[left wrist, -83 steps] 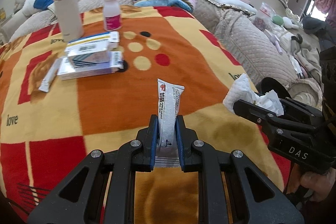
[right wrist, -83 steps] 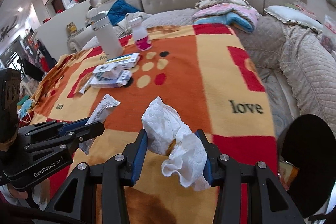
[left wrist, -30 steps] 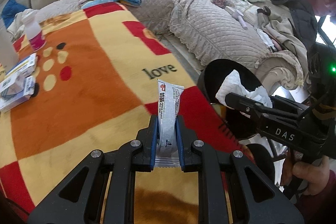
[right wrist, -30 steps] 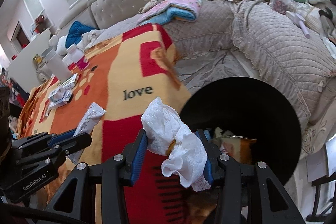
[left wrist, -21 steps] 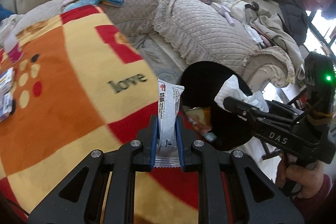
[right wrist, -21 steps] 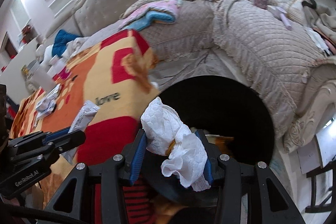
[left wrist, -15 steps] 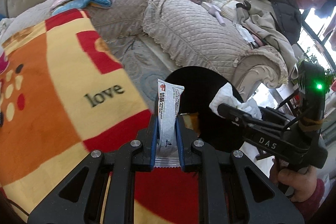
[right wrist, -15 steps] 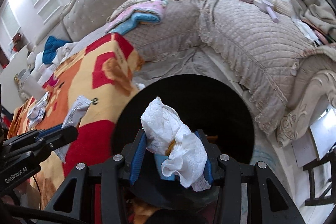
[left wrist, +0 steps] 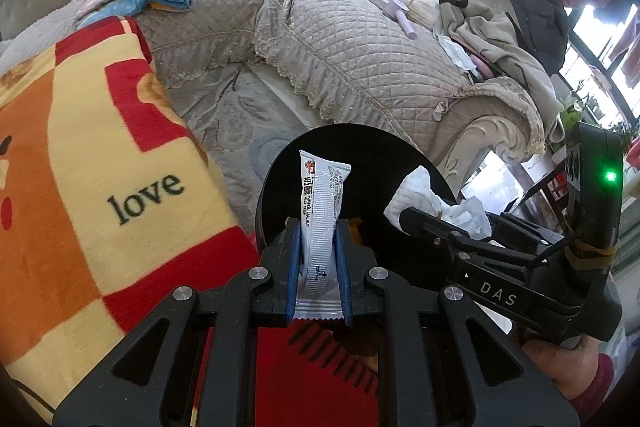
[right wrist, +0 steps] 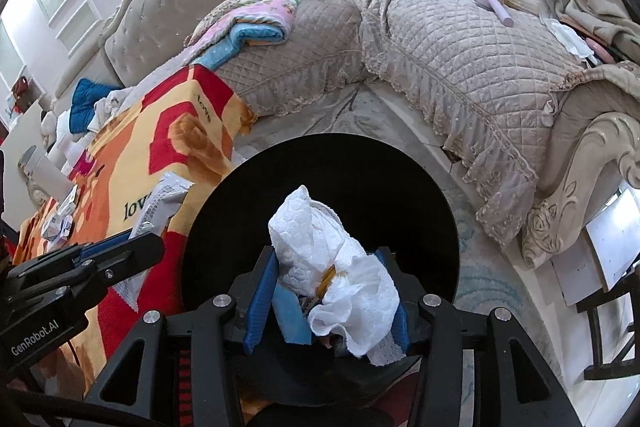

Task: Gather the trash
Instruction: 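Open both tools to drop the wrapper strip and tissue, then bring both open tools back to the medicine boxes on the blanket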

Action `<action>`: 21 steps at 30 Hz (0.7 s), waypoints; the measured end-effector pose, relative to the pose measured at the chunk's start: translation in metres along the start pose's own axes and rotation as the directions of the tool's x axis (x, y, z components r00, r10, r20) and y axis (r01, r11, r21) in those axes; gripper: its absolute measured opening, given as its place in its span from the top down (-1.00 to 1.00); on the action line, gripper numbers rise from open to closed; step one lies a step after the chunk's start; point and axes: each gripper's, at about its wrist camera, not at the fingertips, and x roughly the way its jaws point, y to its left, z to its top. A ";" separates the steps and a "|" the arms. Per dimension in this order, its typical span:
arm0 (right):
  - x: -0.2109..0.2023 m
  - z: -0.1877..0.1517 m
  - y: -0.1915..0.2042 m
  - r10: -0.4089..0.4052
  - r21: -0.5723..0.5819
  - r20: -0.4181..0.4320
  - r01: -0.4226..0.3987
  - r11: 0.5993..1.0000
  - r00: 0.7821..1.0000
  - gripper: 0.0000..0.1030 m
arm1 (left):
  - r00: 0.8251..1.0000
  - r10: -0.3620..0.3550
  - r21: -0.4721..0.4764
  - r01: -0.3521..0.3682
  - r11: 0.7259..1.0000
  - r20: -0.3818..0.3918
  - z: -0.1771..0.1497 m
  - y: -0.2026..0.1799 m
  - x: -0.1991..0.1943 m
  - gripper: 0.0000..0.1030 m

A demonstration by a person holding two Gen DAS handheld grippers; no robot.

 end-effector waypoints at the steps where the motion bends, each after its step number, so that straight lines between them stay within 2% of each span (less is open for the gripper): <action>1: 0.000 0.000 -0.001 -0.001 0.001 0.000 0.001 1.000 1.000 0.08 | 1.000 0.000 -0.001 0.000 1.000 0.000 0.000 0.000 0.000 0.73; 13: 0.000 0.005 -0.002 -0.017 0.006 0.006 0.017 1.000 1.000 -0.01 | 0.998 -0.065 0.001 0.065 0.998 0.020 0.000 0.002 0.005 0.70; 14: 0.000 0.006 -0.003 -0.017 0.010 0.008 0.017 1.000 1.000 -0.02 | 0.997 -0.068 0.001 0.068 0.998 0.021 0.000 0.003 0.005 0.65; 15: -0.001 0.006 -0.004 -0.018 0.015 0.010 0.018 1.000 1.000 -0.13 | 0.997 -0.071 0.000 0.071 0.997 0.021 0.000 0.002 0.005 0.57; 16: -0.001 0.006 -0.005 -0.019 0.023 0.013 0.019 1.000 1.000 -0.29 | 0.997 -0.076 -0.001 0.076 0.997 0.020 -0.001 0.002 0.004 0.33; 17: -0.002 0.006 -0.007 -0.019 0.033 0.016 0.019 0.999 1.000 -0.33 | 0.996 -0.083 -0.005 0.083 0.997 0.021 -0.001 0.003 0.003 0.07; 21: -0.004 0.005 -0.007 -0.014 0.035 0.015 0.014 0.999 1.000 -0.34 | 0.996 -0.077 -0.016 0.078 0.997 0.037 -0.001 0.006 -0.002 0.03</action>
